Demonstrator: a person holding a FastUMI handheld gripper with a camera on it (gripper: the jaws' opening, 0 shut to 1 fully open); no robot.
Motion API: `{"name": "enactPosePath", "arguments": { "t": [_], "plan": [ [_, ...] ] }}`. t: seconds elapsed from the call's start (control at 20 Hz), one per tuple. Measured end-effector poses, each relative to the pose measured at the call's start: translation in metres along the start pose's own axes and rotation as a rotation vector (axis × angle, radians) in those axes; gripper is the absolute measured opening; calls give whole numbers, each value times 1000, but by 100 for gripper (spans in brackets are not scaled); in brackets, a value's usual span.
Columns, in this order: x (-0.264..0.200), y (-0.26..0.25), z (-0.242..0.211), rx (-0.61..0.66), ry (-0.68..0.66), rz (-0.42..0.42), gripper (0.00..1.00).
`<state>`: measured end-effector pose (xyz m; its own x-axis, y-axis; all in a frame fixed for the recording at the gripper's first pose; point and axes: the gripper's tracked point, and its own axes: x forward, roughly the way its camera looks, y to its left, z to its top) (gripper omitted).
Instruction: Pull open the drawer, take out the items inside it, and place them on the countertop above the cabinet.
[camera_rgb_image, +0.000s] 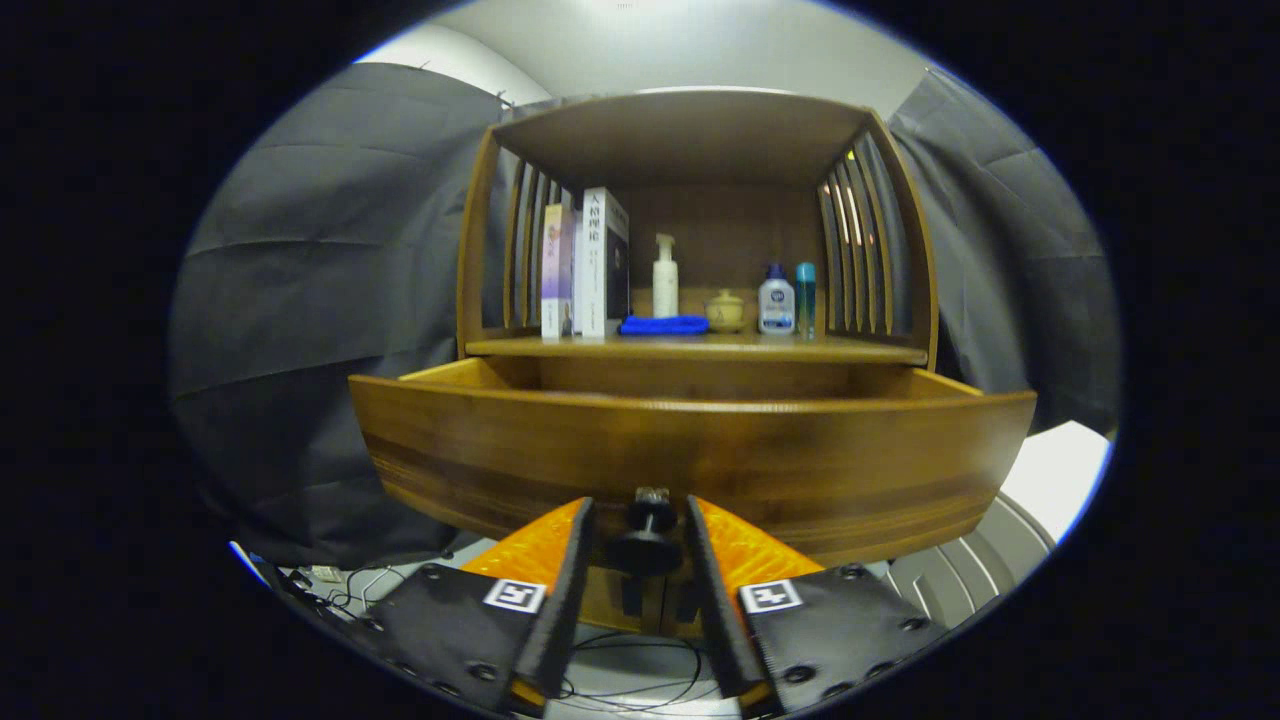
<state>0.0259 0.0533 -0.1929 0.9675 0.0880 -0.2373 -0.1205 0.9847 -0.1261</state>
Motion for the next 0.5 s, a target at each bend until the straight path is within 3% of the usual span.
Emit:
{"name": "enactPosePath", "arguments": {
  "t": [0.25,0.5],
  "plan": [
    [-3,0,57,-7,-120,12,98],
    [1,8,88,-16,-90,77,98]
  ]
}}
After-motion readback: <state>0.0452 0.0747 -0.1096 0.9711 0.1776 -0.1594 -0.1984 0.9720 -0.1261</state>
